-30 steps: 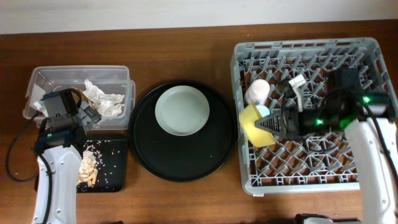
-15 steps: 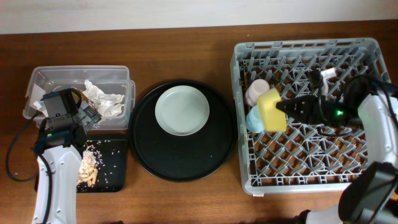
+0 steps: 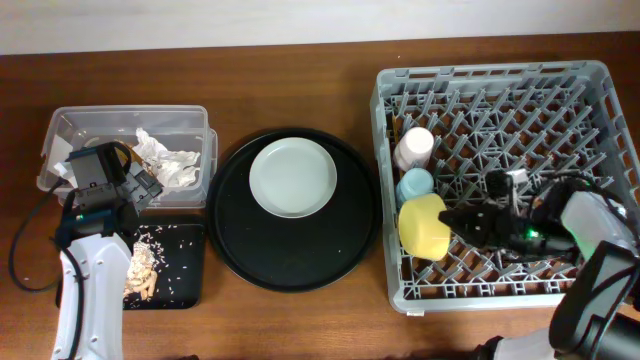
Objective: Sort waste into correct bins and load items into the dishwasher rack
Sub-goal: 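Carry the yellow bowl to the rack and set it down with the right gripper, then return the right gripper to the round tray and grasp the white plate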
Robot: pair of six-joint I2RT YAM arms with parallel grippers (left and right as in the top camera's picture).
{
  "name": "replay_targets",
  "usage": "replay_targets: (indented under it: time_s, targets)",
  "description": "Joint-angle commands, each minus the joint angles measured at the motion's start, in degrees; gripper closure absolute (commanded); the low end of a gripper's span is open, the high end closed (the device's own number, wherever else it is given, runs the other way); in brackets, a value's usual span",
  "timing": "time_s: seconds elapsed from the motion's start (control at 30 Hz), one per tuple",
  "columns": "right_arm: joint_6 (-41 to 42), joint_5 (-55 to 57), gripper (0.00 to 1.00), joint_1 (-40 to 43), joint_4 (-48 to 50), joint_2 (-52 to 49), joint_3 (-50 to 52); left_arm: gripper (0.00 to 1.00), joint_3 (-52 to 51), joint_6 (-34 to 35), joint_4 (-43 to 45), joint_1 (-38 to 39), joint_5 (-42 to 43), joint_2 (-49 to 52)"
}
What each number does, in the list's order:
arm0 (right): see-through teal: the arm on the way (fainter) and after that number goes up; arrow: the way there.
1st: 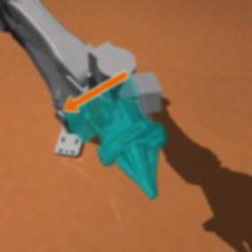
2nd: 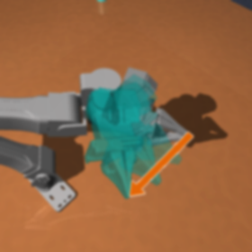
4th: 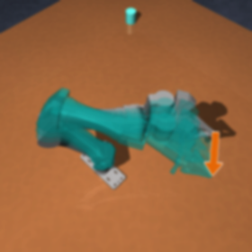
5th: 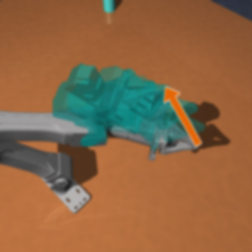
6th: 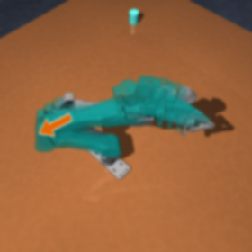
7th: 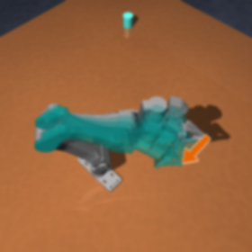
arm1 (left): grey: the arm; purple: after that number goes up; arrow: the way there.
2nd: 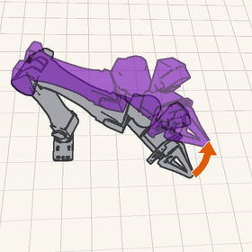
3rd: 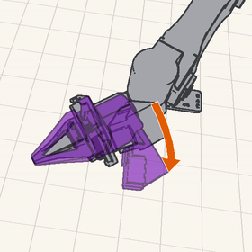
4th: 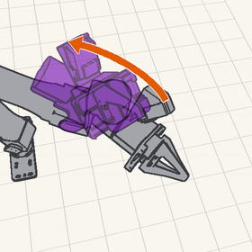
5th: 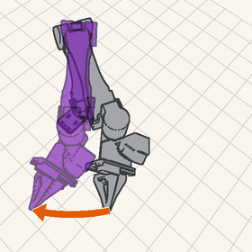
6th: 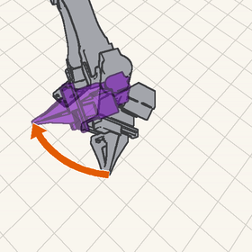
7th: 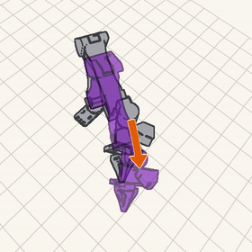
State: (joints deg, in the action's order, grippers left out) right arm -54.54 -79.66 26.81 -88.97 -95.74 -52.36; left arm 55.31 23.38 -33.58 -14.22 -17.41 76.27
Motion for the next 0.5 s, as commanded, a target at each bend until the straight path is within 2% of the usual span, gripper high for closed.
replay_targets:
  time_s: [0.0, 0.1, 0.17, 0.23, 0.37, 0.4, 0.43, 0.47]
  targets:
    - [-1.40, 8.44, 0.73, 5.60, 1.88, 0.15, 0.37, 0.01, 0.72, -0.52, -0.02, -0.20, -0.39, -0.48]
    - [-1.36, 8.17, 0.43, 11.61, -2.03, 0.17, -3.74, 0.01, 0.72, -0.52, -0.13, -0.20, -0.39, -0.48]
    - [-1.03, 8.39, 0.42, 12.20, -8.41, 0.20, -11.58, 0.01, 0.72, -0.52, -0.15, -0.20, -0.39, -0.48]
    - [2.82, 8.81, 0.42, 10.69, -8.41, 1.64, -17.57, 0.01, 0.72, -0.52, -0.15, -0.20, -0.39, -0.48]
    - [3.06, 9.70, 0.43, -0.83, -7.93, 3.41, -24.85, 0.01, 0.72, -0.52, -0.15, -0.20, -0.39, -0.48]
    - [8.44, 10.99, 0.41, -5.31, -4.74, 3.41, -26.60, 0.01, 0.72, -0.52, -0.15, -0.20, -0.39, -0.48]
    - [17.62, 14.36, 0.42, -9.62, 1.18, 3.41, -28.13, 0.01, 0.72, -0.52, -0.15, -0.20, -0.39, -0.48]
    - [32.94, 22.23, 0.42, -15.30, 10.60, 3.41, -29.81, 0.01, 0.72, -0.52, -0.15, -0.20, -0.39, -0.48]
